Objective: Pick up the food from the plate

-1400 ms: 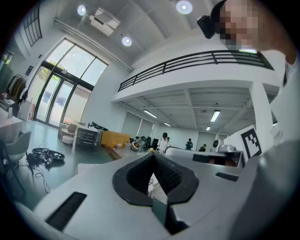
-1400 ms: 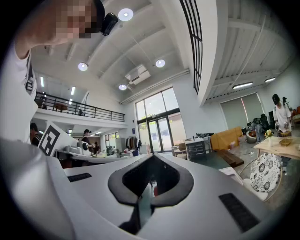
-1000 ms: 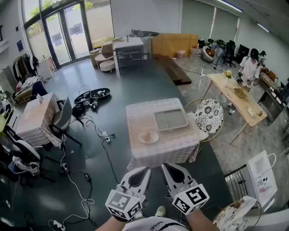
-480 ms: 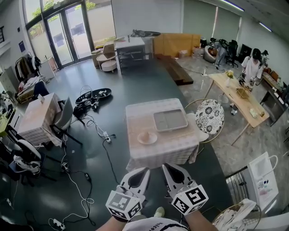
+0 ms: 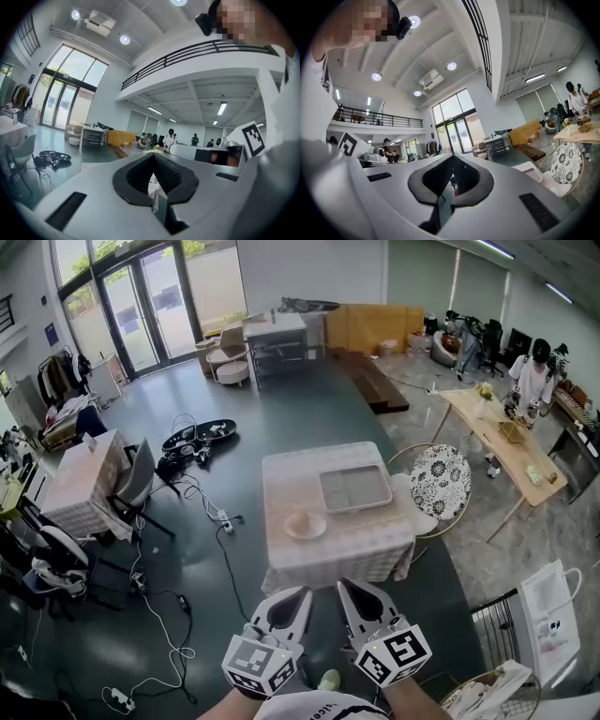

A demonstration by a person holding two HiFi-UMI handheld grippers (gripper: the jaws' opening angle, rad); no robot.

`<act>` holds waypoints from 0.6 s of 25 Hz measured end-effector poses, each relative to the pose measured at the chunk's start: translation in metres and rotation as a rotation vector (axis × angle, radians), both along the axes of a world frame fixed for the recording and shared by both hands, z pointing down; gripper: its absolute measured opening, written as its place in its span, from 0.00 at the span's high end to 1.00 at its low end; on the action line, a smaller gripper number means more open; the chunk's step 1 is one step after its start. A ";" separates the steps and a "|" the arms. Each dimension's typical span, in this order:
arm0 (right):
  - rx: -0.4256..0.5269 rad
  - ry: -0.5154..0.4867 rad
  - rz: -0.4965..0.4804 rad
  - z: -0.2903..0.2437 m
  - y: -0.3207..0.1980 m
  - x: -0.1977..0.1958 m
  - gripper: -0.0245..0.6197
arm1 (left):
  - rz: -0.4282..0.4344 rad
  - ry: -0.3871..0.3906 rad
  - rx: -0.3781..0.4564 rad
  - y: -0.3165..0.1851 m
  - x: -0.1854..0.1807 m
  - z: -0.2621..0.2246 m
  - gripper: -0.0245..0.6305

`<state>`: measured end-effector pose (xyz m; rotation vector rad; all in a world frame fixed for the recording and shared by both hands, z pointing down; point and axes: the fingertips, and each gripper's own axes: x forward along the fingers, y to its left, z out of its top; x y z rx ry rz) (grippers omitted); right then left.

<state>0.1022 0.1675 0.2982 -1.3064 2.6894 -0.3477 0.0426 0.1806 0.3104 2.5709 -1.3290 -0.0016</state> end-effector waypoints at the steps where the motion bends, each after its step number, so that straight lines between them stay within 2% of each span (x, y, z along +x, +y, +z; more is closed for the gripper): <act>1: -0.002 0.000 0.000 0.001 -0.004 -0.001 0.94 | -0.002 -0.002 0.000 -0.003 -0.001 0.001 0.96; 8: -0.023 0.007 0.014 0.016 -0.043 -0.003 0.94 | 0.005 -0.011 -0.014 -0.043 -0.002 0.017 0.96; 15: -0.047 0.023 0.049 0.028 -0.105 -0.021 0.94 | 0.026 -0.027 -0.020 -0.107 -0.019 0.035 0.96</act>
